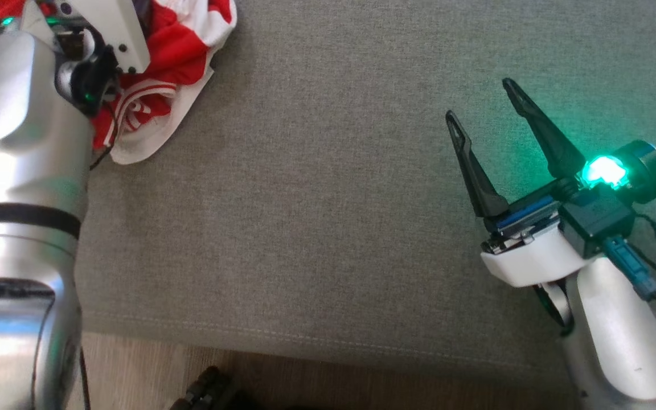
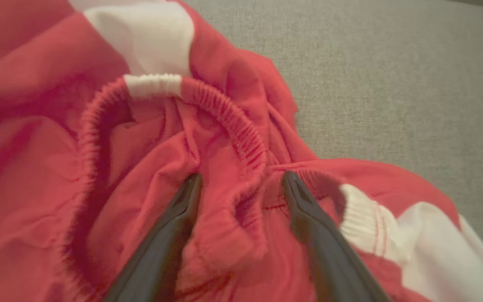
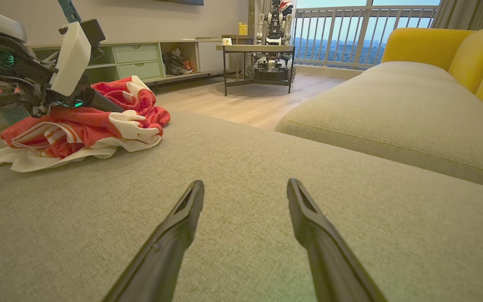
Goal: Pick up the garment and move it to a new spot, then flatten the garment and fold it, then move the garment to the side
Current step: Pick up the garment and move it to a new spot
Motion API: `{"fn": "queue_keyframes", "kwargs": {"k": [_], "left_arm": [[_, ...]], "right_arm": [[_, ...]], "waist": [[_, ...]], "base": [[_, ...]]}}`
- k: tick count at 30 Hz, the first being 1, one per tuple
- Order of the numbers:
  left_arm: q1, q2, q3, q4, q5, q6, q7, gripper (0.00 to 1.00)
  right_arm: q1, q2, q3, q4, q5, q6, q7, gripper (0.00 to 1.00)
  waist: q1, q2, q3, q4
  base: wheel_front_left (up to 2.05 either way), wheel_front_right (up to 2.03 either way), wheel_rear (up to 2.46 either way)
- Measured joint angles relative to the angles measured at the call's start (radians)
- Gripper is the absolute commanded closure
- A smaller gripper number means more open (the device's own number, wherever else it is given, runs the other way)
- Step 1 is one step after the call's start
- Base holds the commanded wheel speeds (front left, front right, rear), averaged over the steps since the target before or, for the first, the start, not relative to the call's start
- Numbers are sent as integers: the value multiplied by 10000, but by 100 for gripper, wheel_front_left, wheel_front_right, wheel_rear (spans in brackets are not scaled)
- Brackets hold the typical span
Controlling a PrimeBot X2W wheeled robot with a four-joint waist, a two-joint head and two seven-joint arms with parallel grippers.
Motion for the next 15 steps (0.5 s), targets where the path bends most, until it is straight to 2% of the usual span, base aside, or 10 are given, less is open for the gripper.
{"fn": "queue_keyframes", "kwargs": {"k": [3,4,5,9,15], "left_arm": [[-151,142,-424,245,121,-10,63,0],[-150,153,-479,274,117,-10,-102,4],[-148,163,-543,311,121,-12,-364,100],[-45,236,-704,426,282,-8,-1657,100],[96,389,-922,339,650,267,-4121,100]], "right_arm": [[-79,-2,4,-36,0,0,0,0],[-81,0,4,-50,0,0,0,0],[-82,0,2,-54,-2,0,0,0],[-88,27,-10,-48,-2,0,0,0],[-42,128,10,58,23,0,-2,0]], "waist": [[-1,0,49,7],[-1,0,61,12],[-1,0,70,18],[-1,0,-45,36],[-1,0,-605,95]], "base": [[0,0,0],[0,0,0],[0,0,0],[0,0,0],[0,0,0]]}}
